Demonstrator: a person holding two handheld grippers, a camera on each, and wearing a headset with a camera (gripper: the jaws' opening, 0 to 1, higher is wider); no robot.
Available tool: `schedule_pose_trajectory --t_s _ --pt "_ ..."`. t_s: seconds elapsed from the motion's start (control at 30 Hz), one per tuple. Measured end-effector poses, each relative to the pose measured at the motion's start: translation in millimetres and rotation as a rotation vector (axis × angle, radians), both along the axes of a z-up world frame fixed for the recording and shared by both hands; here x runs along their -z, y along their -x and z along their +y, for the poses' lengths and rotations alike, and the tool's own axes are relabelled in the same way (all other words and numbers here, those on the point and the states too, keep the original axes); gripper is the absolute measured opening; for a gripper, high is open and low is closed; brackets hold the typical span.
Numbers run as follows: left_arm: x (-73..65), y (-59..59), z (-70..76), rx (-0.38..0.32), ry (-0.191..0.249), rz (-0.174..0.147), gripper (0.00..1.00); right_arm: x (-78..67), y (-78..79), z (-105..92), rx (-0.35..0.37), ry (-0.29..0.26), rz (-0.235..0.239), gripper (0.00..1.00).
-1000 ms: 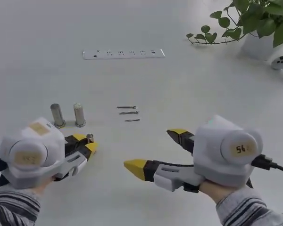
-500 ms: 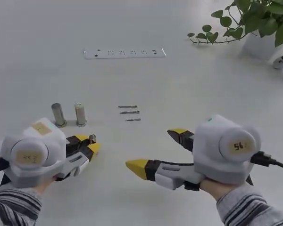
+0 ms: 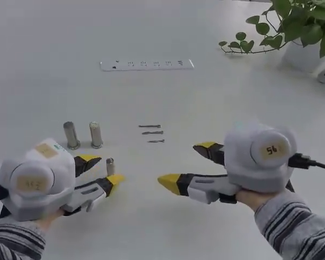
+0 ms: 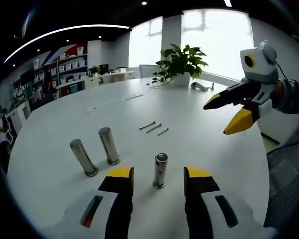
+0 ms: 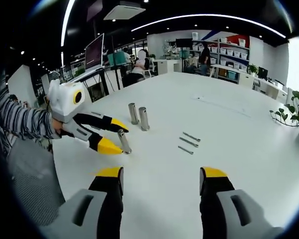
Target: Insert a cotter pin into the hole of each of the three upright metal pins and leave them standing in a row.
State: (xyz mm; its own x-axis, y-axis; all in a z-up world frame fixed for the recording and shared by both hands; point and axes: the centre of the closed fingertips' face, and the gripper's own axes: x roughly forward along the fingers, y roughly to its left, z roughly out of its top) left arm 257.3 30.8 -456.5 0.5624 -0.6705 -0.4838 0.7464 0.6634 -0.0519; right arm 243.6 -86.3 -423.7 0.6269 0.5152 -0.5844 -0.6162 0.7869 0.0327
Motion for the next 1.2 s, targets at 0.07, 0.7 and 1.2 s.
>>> schedule_pose_trajectory --t_s 0.07,0.7,1.2 --pt "-2.3 2.4 4.3 -0.032 0.004 0.02 0.43 -1.1 -7.1 -0.7 -0.031 0.018 0.002 0.54" --pt "-26.3 10.3 39.7 -0.248 0.022 0.003 0.69 24.0 -60.0 -0.5 -0.267 0.241 0.118 0.26" --pt "-26.4 23.2 72.8 -0.292 -0.024 0.003 0.75 65.7 -80.9 8.1 -0.427 0.374 0.201 0.14"
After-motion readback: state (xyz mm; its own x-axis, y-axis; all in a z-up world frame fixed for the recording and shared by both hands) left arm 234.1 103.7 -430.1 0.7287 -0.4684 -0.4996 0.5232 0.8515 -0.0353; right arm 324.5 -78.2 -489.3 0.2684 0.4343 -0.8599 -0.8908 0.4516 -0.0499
